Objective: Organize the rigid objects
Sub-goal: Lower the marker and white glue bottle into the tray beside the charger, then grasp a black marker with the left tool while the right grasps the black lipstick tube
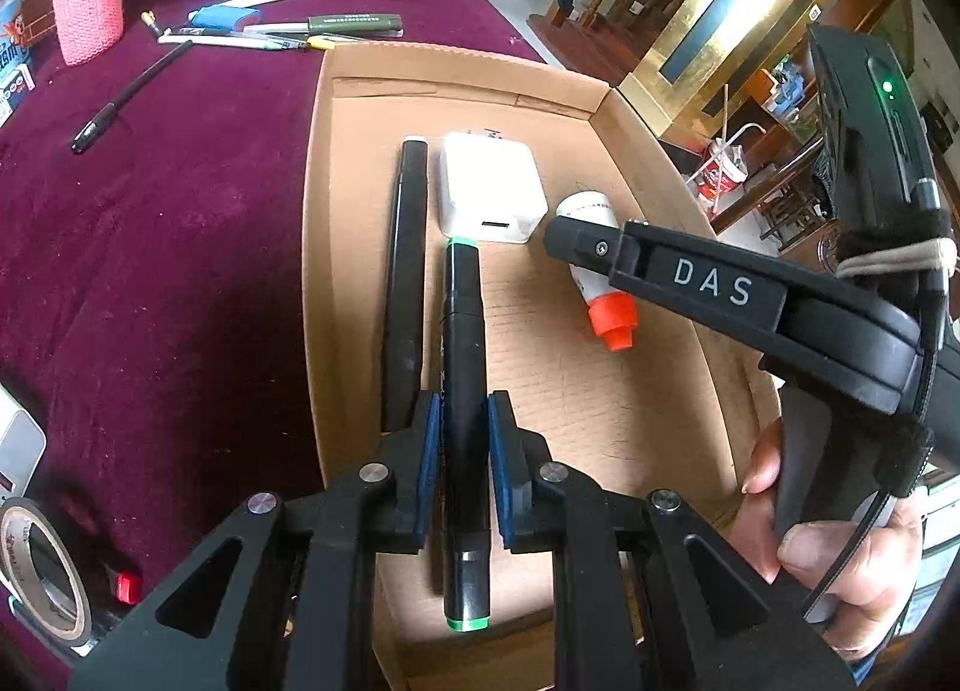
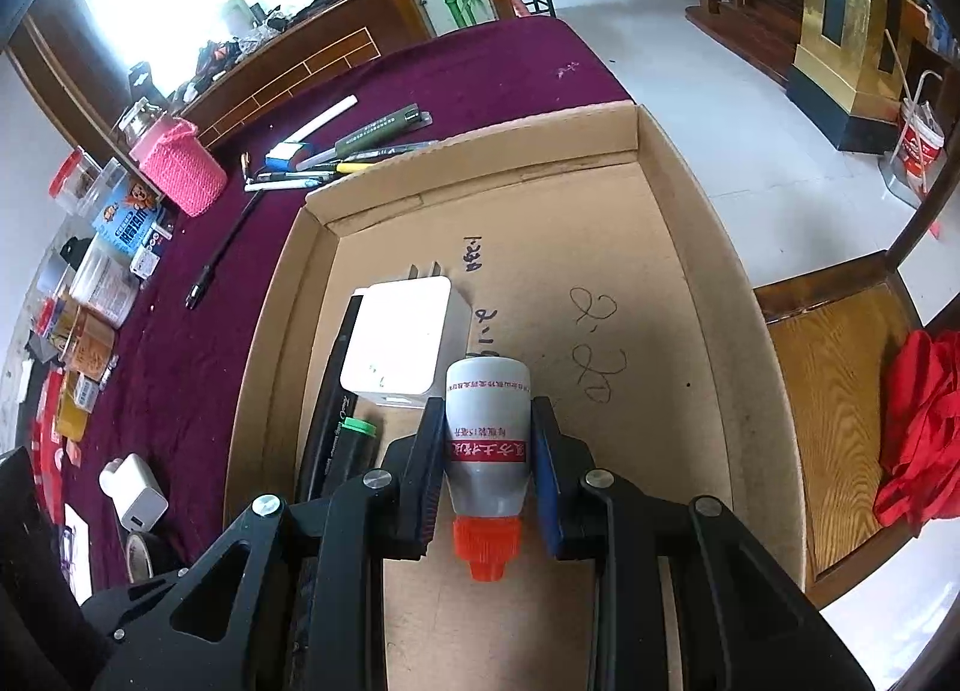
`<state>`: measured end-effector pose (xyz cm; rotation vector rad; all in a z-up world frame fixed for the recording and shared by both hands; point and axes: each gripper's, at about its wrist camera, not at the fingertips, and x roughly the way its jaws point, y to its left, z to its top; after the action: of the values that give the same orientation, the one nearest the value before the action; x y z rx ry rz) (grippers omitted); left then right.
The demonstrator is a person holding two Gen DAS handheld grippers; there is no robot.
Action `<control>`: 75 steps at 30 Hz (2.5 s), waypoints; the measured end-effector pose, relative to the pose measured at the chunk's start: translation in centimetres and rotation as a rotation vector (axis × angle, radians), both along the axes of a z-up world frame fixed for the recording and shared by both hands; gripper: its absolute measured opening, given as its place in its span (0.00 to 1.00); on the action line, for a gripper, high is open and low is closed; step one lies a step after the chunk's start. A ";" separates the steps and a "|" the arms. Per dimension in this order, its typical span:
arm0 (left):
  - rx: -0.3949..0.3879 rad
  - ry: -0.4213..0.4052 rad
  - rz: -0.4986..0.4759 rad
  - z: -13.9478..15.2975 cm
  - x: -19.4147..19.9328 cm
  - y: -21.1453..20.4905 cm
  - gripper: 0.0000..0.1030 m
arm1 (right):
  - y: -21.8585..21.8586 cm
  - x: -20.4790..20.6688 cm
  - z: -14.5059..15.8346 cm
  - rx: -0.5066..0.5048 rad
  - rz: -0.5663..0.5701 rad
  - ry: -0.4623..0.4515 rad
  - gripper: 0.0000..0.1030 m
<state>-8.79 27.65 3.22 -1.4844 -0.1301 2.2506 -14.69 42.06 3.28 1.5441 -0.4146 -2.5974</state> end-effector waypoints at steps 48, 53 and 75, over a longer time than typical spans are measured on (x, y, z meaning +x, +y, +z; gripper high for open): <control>0.050 0.096 0.027 5.1 3.1 -5.5 0.14 | -1.1 0.8 2.7 -0.106 0.039 0.126 0.25; 0.041 0.115 0.076 5.9 3.4 -10.5 0.14 | -1.1 0.9 2.9 -0.120 0.040 0.135 0.25; -0.054 -0.039 0.387 -1.3 -2.8 -25.8 0.14 | -1.5 0.9 2.3 -0.122 0.045 0.119 0.25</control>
<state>-11.63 1.86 1.92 -1.6469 -0.4026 2.5405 -13.77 40.52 5.55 1.3379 -0.5102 -2.5612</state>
